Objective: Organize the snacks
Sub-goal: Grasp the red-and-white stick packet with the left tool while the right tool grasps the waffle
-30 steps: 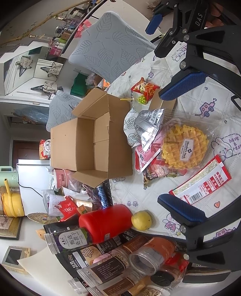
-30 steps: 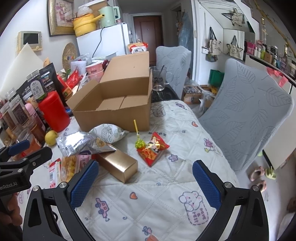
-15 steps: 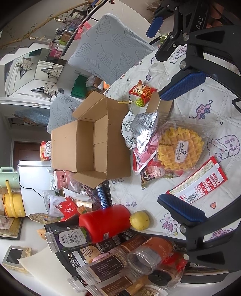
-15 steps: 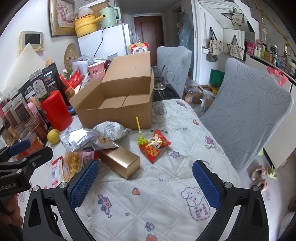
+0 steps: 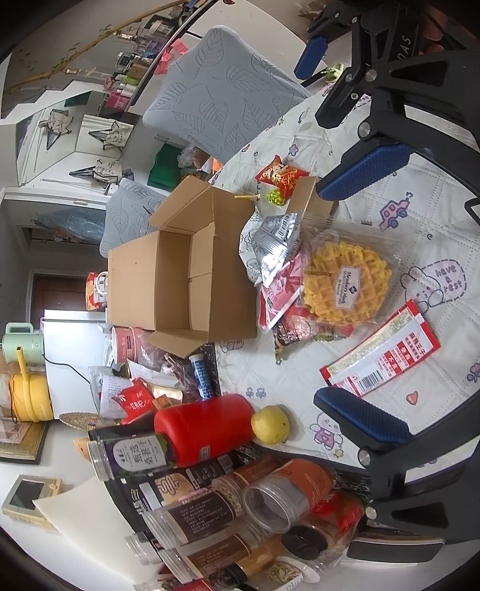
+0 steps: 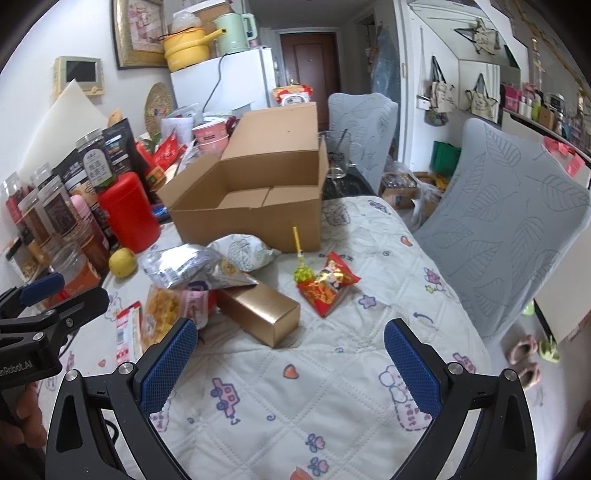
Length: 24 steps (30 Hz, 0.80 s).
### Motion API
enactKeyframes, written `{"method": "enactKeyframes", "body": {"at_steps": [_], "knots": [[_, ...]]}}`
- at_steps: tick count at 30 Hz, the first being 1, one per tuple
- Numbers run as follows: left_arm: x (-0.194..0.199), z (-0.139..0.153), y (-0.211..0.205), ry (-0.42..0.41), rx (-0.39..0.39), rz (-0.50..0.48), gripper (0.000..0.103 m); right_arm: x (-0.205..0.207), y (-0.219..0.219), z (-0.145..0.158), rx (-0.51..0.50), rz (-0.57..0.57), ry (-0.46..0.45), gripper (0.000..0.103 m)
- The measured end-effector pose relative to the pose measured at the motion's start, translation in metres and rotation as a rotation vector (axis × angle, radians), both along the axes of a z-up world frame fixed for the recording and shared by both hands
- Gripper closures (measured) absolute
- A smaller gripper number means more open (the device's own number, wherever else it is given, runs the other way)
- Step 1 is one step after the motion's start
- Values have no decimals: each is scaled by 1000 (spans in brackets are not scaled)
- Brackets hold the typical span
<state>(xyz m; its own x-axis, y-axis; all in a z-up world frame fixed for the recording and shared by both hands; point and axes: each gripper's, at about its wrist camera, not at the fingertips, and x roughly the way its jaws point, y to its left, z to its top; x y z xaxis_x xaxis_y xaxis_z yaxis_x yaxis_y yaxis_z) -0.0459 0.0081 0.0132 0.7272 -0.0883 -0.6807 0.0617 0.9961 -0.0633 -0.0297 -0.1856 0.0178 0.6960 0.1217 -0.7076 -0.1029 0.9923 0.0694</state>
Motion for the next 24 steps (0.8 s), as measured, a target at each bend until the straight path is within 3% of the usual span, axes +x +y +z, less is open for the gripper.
{"method": "enactKeyframes", "body": {"at_steps": [12,24], "knots": [[-17,-12,31,13,-25,70,0,-2,37,-10,-3,137,18,0],[-18,-47,74,107,-58,161,0,14,76,-44,68,252,90,1]]}}
